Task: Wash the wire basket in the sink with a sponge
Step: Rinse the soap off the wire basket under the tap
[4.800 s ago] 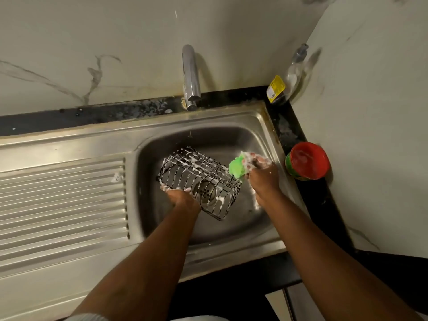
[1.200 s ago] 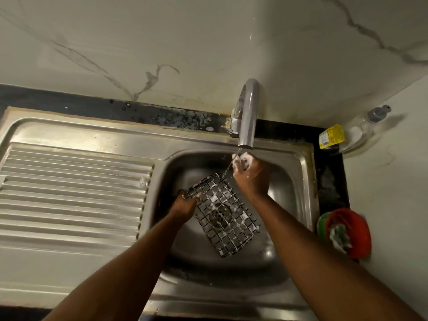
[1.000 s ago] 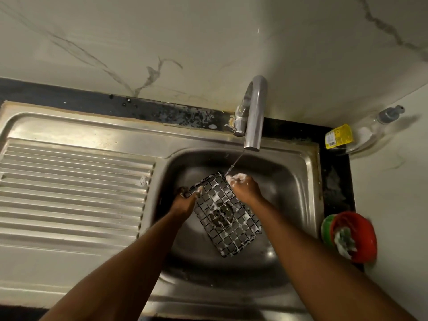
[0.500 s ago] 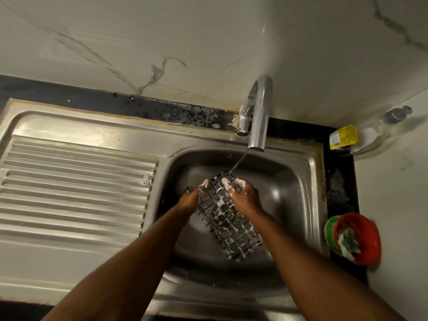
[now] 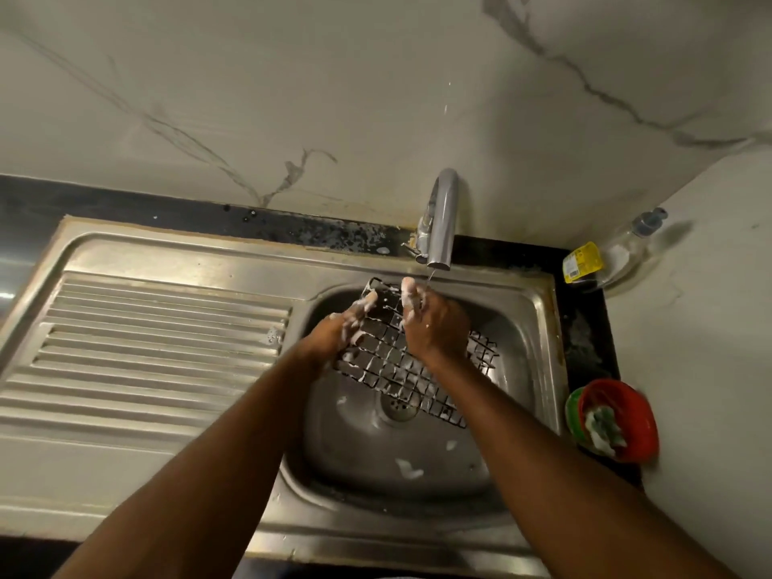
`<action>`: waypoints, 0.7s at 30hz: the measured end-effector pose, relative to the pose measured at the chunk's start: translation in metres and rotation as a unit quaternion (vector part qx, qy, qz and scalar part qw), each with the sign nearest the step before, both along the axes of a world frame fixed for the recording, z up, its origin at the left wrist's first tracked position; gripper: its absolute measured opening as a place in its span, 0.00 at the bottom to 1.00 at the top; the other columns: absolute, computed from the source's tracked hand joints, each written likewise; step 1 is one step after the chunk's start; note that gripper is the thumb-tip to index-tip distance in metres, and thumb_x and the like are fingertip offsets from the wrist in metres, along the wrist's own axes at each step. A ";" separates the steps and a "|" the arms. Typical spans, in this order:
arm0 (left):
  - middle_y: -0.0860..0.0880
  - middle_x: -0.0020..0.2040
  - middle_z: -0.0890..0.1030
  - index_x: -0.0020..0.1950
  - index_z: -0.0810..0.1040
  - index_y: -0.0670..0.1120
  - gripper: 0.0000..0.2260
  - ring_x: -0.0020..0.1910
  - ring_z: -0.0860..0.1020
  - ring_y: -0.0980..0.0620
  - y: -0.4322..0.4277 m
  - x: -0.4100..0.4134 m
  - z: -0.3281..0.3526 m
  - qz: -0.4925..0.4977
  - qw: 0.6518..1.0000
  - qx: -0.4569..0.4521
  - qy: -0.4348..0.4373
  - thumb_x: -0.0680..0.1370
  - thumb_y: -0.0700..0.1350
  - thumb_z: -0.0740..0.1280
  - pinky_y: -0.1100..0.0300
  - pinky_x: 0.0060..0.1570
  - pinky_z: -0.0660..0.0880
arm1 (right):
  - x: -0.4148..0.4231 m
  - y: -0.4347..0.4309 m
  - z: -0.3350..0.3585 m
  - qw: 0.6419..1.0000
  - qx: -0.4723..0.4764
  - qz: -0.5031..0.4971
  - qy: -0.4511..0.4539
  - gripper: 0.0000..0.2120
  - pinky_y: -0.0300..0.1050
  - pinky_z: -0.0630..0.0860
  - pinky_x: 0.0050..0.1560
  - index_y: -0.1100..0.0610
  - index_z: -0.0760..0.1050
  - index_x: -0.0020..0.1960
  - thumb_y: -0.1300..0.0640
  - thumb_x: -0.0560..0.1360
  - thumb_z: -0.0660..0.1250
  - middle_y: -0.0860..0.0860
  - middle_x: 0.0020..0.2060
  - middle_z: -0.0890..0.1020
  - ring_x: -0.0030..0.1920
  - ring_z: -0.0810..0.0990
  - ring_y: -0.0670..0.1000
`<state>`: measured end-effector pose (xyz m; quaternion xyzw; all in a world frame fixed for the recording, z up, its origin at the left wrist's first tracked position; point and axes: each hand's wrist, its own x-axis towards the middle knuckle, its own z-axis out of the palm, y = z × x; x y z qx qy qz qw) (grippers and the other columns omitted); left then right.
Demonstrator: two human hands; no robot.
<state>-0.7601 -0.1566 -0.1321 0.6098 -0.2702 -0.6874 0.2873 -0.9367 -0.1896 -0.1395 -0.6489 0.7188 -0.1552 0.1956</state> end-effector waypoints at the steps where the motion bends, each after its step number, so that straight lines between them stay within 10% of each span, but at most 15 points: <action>1: 0.46 0.55 0.82 0.70 0.78 0.49 0.24 0.45 0.83 0.48 0.000 -0.002 0.009 -0.001 1.000 -0.008 -0.012 0.84 0.63 0.58 0.52 0.44 0.80 | 0.009 0.004 0.007 0.999 -0.026 -0.022 0.007 0.26 0.51 0.81 0.52 0.48 0.80 0.66 0.37 0.82 0.51 0.54 0.53 0.86 0.52 0.85 0.57; 3: 0.44 0.54 0.82 0.64 0.81 0.45 0.24 0.43 0.83 0.51 0.002 -0.006 0.021 0.017 0.999 -0.022 -0.038 0.84 0.63 0.59 0.50 0.48 0.82 | 0.026 0.012 0.017 0.998 -0.028 -0.047 0.026 0.34 0.57 0.79 0.56 0.47 0.77 0.67 0.36 0.78 0.40 0.56 0.56 0.84 0.55 0.82 0.59; 6: 0.47 0.35 0.79 0.45 0.79 0.46 0.24 0.24 0.73 0.56 0.010 -0.010 0.021 0.098 0.995 0.000 -0.029 0.83 0.64 0.60 0.65 0.24 0.67 | 0.053 0.022 0.031 0.997 -0.030 -0.067 0.028 0.26 0.62 0.70 0.68 0.52 0.70 0.71 0.42 0.80 0.49 0.60 0.66 0.77 0.66 0.74 0.63; 12: 0.39 0.55 0.85 0.65 0.81 0.50 0.25 0.39 0.88 0.48 0.020 -0.012 0.028 0.144 0.988 0.024 0.052 0.83 0.67 0.57 0.60 0.34 0.83 | 0.063 0.021 0.040 0.997 0.029 0.074 -0.011 0.31 0.56 0.61 0.77 0.55 0.54 0.83 0.47 0.84 0.58 0.63 0.78 0.60 0.78 0.61 0.63; 14: 0.39 0.45 0.87 0.63 0.81 0.50 0.24 0.26 0.81 0.53 0.020 -0.001 0.028 0.145 0.988 0.016 0.059 0.83 0.67 0.57 0.66 0.24 0.75 | 0.038 0.008 0.034 0.991 0.018 0.128 -0.039 0.28 0.59 0.65 0.75 0.48 0.57 0.82 0.48 0.84 0.58 0.58 0.78 0.64 0.76 0.64 0.60; 21: 0.49 0.38 0.77 0.48 0.76 0.53 0.15 0.29 0.71 0.54 0.019 0.010 0.020 0.122 0.991 0.054 -0.011 0.86 0.60 0.58 0.63 0.30 0.63 | 0.005 -0.003 0.020 0.987 0.036 0.140 -0.073 0.24 0.59 0.71 0.69 0.49 0.64 0.79 0.57 0.84 0.60 0.57 0.72 0.73 0.69 0.74 0.59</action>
